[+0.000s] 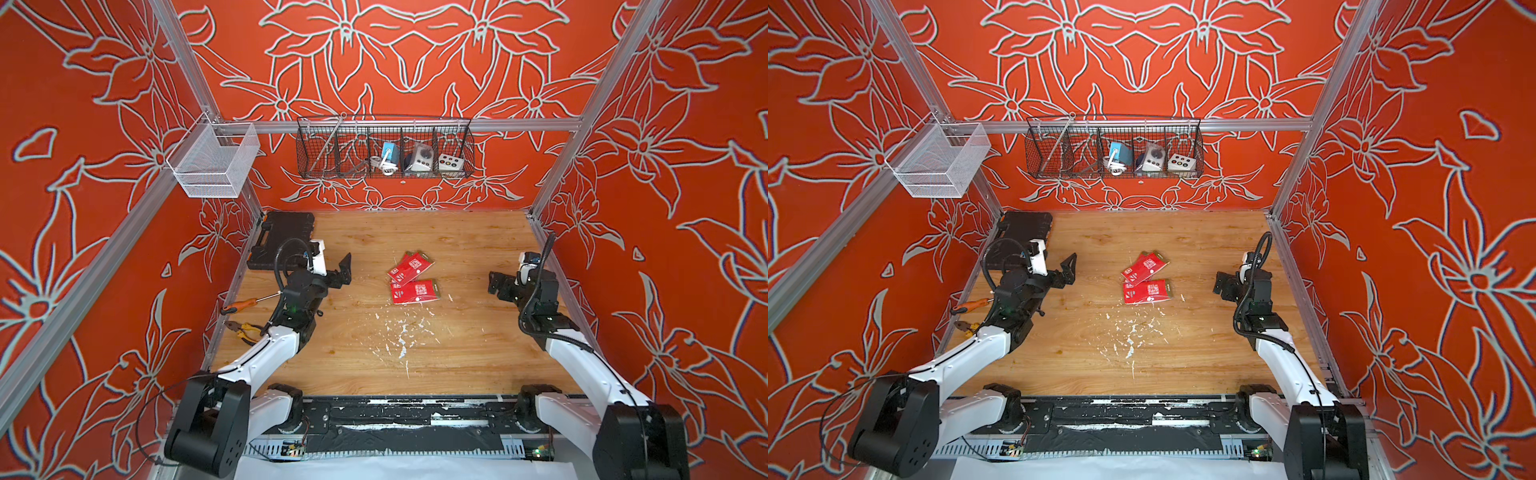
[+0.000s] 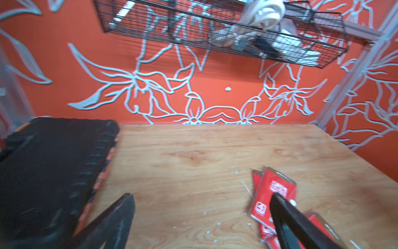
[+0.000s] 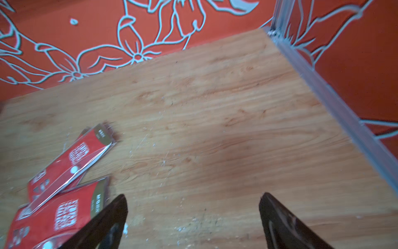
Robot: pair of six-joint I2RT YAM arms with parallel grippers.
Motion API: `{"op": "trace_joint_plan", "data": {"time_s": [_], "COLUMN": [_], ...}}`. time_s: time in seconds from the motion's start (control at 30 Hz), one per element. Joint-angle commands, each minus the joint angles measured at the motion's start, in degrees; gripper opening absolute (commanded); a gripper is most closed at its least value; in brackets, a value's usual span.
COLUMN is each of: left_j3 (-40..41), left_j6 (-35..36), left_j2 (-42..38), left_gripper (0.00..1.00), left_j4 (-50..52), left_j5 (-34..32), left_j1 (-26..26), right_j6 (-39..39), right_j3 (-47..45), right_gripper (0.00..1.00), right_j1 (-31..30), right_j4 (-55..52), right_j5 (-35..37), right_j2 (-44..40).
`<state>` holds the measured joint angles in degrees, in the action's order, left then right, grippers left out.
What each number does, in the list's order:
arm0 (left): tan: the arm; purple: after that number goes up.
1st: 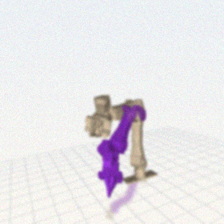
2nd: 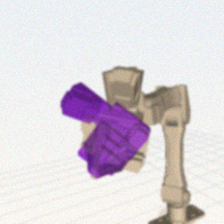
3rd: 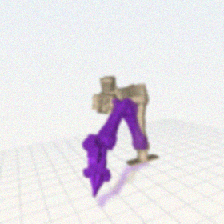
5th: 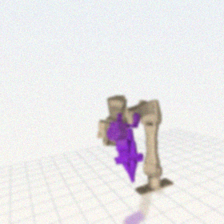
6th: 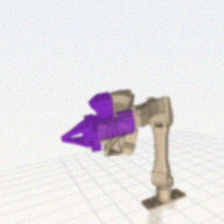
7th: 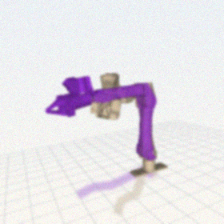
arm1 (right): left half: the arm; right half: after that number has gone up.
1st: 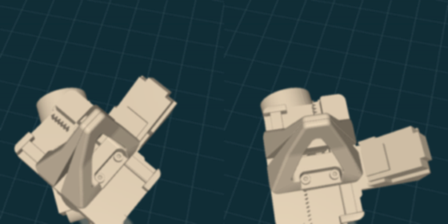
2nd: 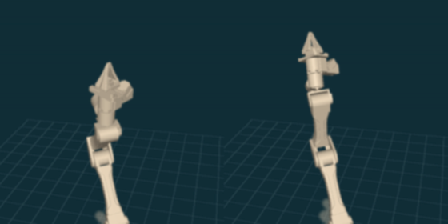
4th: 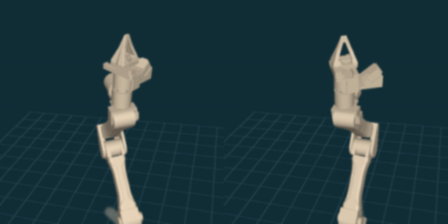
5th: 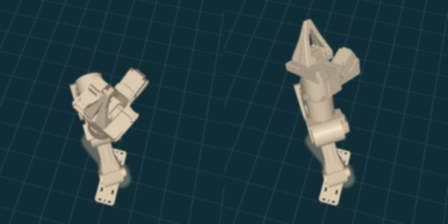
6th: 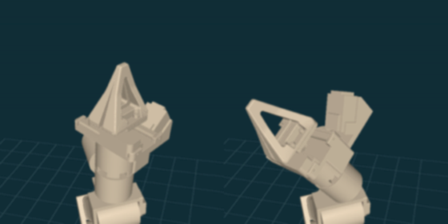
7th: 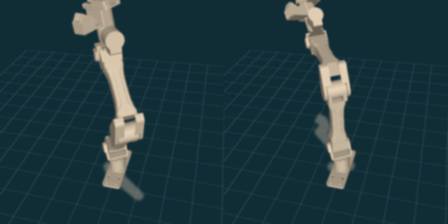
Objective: Open the ruler set and take out the ruler
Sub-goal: Pick up the ruler set bag from the ruler set bag.
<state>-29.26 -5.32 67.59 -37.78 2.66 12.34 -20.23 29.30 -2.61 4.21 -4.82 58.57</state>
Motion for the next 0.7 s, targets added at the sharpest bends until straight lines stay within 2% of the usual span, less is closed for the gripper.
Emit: {"op": "trace_joint_plan", "data": {"time_s": [0.0,0.23,0.5,0.67], "left_j3": [-5.6,-14.0,-14.8,-15.4], "left_j6": [1.3,5.1,5.1,4.6], "left_j2": [3.8,12.6,17.7,20.3], "left_gripper": [0.98,0.98,0.93,0.90], "left_j4": [5.9,14.9,17.0,16.6], "left_j5": [4.8,5.8,5.1,4.9], "left_j1": [3.1,11.1,17.9,19.4], "right_j6": [-6.9,-11.6,-13.7,-15.4], "right_j3": [2.8,4.6,4.2,5.0], "right_gripper": [0.97,0.94,0.92,0.90], "right_j1": [0.1,-0.3,-5.4,-9.1], "right_j4": [-5.5,-8.9,-7.1,-3.0], "right_j5": [-7.6,-14.6,-16.1,-16.4], "right_j2": [0.2,1.9,6.8,11.7]}}
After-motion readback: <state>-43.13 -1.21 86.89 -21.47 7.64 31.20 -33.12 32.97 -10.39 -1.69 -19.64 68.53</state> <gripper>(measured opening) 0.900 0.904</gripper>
